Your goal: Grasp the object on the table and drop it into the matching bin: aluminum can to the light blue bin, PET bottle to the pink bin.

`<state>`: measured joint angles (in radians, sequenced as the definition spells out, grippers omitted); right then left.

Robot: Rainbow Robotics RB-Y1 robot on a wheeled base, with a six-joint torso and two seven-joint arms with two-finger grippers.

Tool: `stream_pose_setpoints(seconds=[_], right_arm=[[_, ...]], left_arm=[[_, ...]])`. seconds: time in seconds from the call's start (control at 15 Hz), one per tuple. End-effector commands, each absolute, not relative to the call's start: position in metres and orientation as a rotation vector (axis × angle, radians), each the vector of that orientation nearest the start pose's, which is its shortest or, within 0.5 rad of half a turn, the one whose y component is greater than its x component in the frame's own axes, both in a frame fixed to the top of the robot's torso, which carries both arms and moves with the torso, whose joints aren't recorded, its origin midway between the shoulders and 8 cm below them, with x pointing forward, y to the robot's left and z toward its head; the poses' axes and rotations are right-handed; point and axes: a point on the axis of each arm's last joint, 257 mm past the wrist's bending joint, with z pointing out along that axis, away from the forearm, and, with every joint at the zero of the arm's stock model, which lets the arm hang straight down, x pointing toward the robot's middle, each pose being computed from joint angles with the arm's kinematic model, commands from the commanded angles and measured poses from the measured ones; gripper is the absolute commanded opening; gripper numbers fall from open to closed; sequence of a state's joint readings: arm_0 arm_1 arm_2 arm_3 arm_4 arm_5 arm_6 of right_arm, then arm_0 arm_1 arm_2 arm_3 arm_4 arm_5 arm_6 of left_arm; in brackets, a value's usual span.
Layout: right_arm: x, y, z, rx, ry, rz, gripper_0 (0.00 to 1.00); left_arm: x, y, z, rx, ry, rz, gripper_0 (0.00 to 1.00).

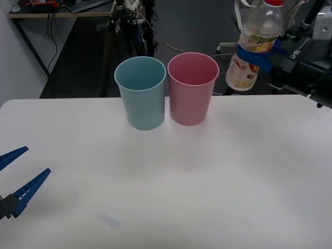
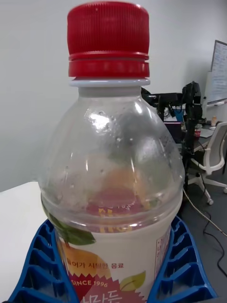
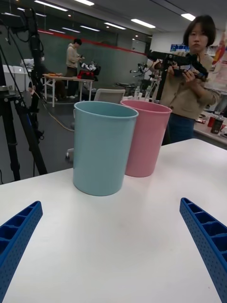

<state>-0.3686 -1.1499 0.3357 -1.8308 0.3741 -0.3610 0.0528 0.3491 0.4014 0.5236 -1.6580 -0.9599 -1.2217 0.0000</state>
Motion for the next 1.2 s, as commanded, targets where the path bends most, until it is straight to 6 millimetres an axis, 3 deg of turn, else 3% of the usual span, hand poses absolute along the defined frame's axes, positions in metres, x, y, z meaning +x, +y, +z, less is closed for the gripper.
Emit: stream_pose_setpoints(seconds=[0.07, 0.67, 1.2], right_arm=[[0.531, -0.151, 0.033, -0.727, 1.328, 0.618, 0.00], [0.606, -0.109, 0.028, -0.721, 1.329, 0.610, 0.00], [0.635, -0.081, 0.008, -0.712, 1.356, 0.605, 0.00]], left_arm=[[0.342, 0.330, -0.169, 0.465, 1.441, -0.567, 1.00], [0.342, 0.330, -0.169, 0.465, 1.441, -0.567, 1.00], [0.342, 0.330, -0.169, 0.465, 1.441, -0.567, 1.00]])
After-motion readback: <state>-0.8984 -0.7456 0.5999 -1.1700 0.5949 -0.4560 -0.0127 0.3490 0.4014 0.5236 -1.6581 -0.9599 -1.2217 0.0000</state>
